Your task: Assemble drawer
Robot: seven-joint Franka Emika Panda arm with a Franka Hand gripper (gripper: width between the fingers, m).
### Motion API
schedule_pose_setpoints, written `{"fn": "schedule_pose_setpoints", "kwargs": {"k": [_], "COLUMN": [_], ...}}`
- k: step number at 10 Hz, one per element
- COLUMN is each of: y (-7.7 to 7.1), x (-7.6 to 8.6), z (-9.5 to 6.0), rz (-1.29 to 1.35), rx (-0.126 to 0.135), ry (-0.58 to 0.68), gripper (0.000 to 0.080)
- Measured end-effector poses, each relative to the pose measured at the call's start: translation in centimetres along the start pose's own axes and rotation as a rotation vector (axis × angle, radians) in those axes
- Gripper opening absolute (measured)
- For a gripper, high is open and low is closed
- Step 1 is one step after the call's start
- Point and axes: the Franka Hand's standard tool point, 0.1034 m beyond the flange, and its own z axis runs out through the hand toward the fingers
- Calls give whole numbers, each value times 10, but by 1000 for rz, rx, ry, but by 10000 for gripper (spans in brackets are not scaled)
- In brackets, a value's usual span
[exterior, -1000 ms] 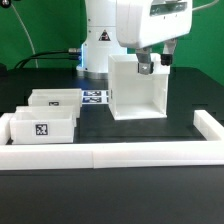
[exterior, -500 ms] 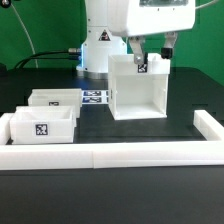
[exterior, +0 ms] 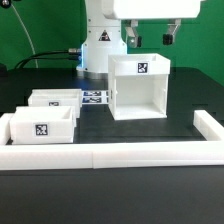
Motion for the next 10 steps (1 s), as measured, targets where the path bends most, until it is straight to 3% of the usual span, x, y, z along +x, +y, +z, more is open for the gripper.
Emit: {"fn": "schedule_pose_setpoints", "kwargs": {"k": [4,7,10], "y": [-4,-31,-50], "x": [-8,-31,-40], "z": [0,6,13], "rz": [155,384,508], "rx": [-2,-3,93], "ry": [12,-33,-80], "gripper": [650,650,650]}}
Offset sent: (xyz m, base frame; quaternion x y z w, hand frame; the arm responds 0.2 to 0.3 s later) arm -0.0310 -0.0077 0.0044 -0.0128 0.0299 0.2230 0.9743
